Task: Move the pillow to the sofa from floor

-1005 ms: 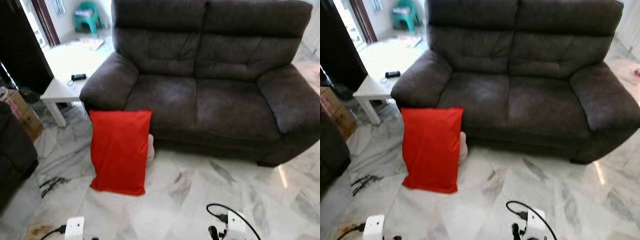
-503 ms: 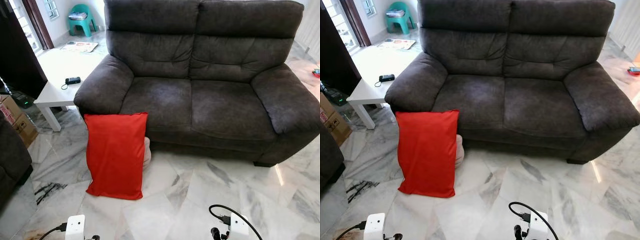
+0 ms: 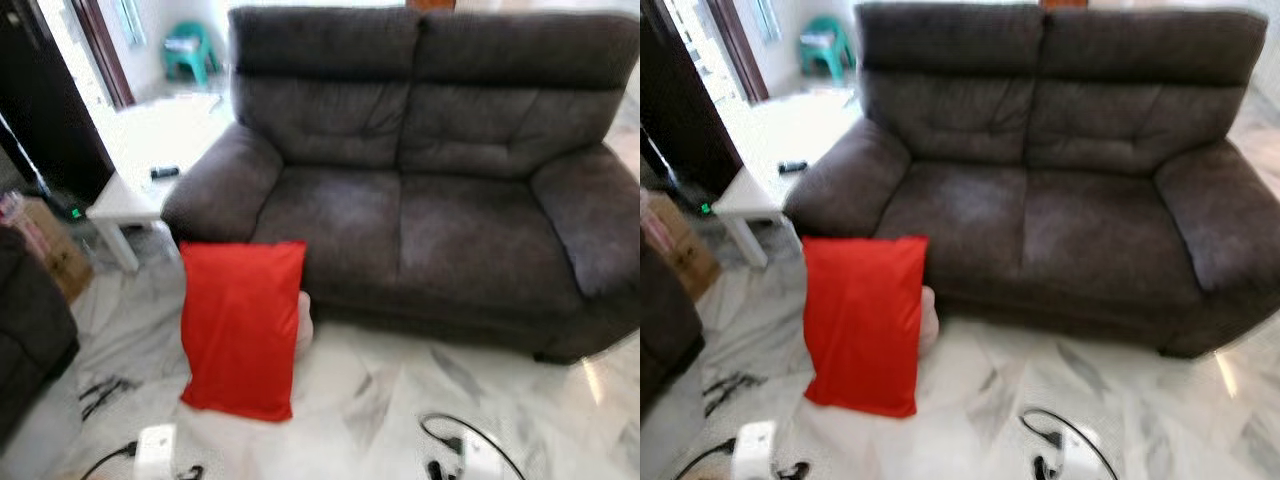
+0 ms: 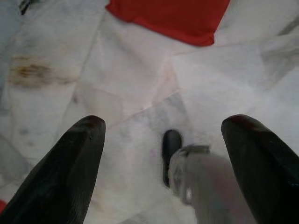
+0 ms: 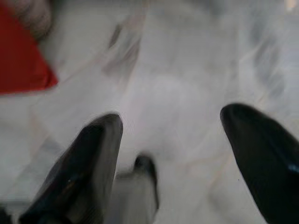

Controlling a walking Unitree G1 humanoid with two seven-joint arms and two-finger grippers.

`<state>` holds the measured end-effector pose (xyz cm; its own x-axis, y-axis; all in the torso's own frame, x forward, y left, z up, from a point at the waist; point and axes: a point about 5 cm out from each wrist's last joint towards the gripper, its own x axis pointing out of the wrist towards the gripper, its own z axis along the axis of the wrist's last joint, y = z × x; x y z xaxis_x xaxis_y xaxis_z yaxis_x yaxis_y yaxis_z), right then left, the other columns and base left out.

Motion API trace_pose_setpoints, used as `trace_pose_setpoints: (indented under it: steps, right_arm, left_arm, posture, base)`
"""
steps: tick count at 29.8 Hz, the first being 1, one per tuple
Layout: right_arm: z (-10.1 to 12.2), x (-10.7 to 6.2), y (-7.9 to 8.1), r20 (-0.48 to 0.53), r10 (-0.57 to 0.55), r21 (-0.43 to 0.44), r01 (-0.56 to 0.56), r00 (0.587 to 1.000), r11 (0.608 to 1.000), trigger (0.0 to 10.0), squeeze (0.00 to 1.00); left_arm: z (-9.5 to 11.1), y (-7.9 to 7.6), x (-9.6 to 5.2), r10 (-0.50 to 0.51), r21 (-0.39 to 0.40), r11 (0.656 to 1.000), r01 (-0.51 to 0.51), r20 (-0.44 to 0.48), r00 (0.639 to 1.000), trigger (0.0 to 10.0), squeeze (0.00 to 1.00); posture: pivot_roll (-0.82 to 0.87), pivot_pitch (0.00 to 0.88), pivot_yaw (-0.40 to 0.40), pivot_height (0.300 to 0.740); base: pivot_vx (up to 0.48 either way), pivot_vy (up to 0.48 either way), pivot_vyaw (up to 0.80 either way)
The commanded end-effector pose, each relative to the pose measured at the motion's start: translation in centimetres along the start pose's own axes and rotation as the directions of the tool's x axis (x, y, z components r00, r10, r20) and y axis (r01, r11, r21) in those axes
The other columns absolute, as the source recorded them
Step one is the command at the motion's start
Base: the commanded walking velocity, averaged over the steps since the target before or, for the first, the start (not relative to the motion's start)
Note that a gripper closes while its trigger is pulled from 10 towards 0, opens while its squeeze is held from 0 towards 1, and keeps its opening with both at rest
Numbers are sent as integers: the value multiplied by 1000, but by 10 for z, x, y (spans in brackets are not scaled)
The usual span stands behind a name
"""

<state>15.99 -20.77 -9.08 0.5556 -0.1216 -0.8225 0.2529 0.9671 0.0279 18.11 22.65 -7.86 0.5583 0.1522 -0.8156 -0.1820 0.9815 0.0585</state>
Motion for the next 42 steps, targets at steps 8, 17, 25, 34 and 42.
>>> trace_pose_setpoints:
  steps: [8, 17, 25, 34, 42]
  right_arm:
    - [5, 2, 15, 24, 39, 30, -40, 999, 999, 10000, 0]
    - [6, 2, 16, 31, 48, 25, -49, 998, 998, 10000, 0]
    - [8, 2, 16, 40, 52, -1, -52, 998, 999, 10000, 0]
    - [7, 2, 16, 37, 57, 3, -57, 998, 998, 10000, 0]
    - [7, 2, 16, 34, 61, -13, -61, 998, 998, 10000, 0]
  left_arm:
    - [-4, 11, -1, 25, -3, 1000, -25, -15, 1000, 10000, 0]
    - [-4, 12, -1, 26, -3, 1000, -26, -15, 1000, 10000, 0]
    - [-3, 11, -1, 25, 1, 1000, -25, -14, 1000, 10000, 0]
    - [-3, 11, -1, 22, 6, 1000, -22, -13, 1000, 10000, 0]
    - [-3, 11, -1, 21, 9, 1000, -21, -15, 1000, 10000, 0]
  posture:
    - [-63, 0, -24, 740]
    - [-61, 0, -24, 740]
    - [-63, 0, -21, 740]
    - [-60, 0, -21, 740]
    - [-61, 0, -22, 740]
  base:
    - [273, 0, 0]
    - [274, 0, 0]
    - [273, 0, 55]
    - [272, 0, 596]
    - [273, 0, 0]
